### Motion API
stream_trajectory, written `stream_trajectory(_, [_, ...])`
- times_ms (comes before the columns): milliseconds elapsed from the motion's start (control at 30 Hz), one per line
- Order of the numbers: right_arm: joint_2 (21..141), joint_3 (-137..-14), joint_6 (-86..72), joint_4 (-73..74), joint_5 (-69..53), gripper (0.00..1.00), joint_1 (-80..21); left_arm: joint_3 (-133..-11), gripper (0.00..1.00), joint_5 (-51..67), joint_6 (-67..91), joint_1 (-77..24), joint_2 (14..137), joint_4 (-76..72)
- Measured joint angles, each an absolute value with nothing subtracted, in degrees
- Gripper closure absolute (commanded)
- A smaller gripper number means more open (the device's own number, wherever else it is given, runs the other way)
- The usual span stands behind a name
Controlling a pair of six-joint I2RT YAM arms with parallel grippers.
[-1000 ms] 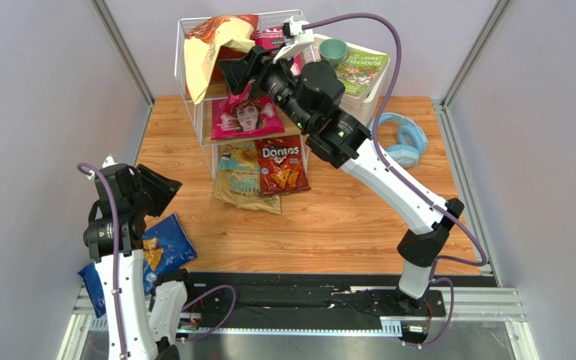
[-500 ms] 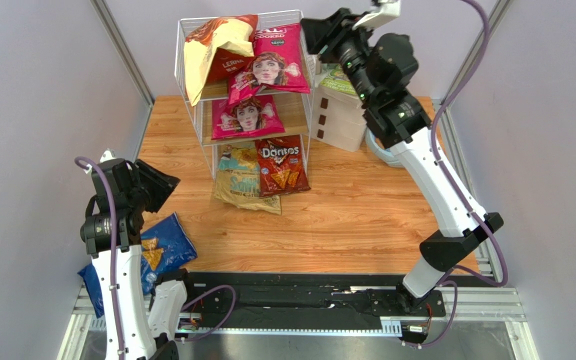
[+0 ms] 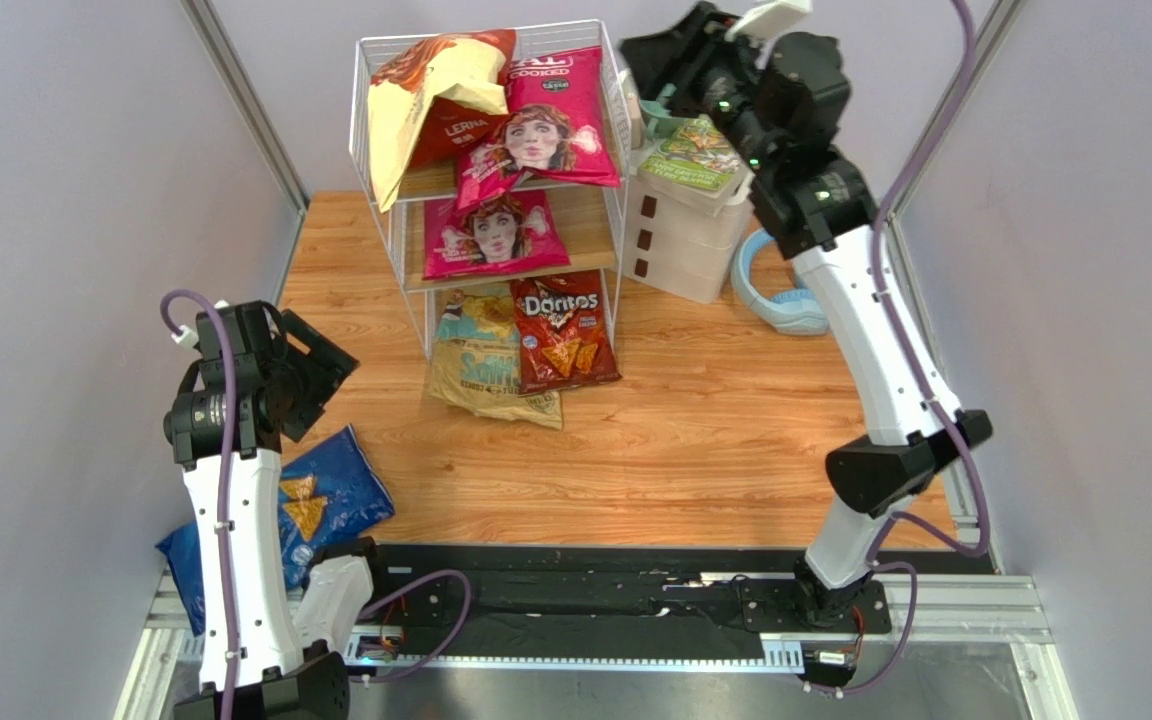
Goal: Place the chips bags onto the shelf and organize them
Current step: Move the potato chip to the center of the board.
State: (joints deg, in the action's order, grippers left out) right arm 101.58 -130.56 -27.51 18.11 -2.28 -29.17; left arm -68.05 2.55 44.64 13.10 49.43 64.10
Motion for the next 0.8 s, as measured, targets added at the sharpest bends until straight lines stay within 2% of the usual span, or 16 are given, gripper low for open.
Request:
stream_trajectory(100, [95.48,-121.6,-28.69,20.23,-2.7,0.47,-21.89,-68.05,0.14,0.34,44.88,13.1,50.43,66.92])
stream_trajectory(167, [88.53,-111.46,-30.17,21.3,-2.61,0.47,-16.58,-68.05,0.14,-1.54,46.26,13.1,50.63,69.21])
stream_trajectory(233, [84.64,-107.13,-31.22,22.85,-2.57,0.47,-13.39,-68.01,0.14,-2.96,48.16,13.15,50.59,71.5])
stream_trajectory(400, [81.25,-106.26,-31.73,23.88,-5.52,0.46,-11.97,-64.12,0.15,-5.02,52.34,14.9,49.8,74.04])
stream_trajectory(667, [77.56,-96.49,-33.69,24.58,-8.84,0.46,-7.57,-45.41,0.18,-2.48,58.63,17.76,47.37,75.77])
stream_trajectory(800, [76.51,-91.39,-34.09,26.39,-9.34,0.46,-7.46,-44.86,0.19,-3.73,60.2,17.78,45.95,76.07])
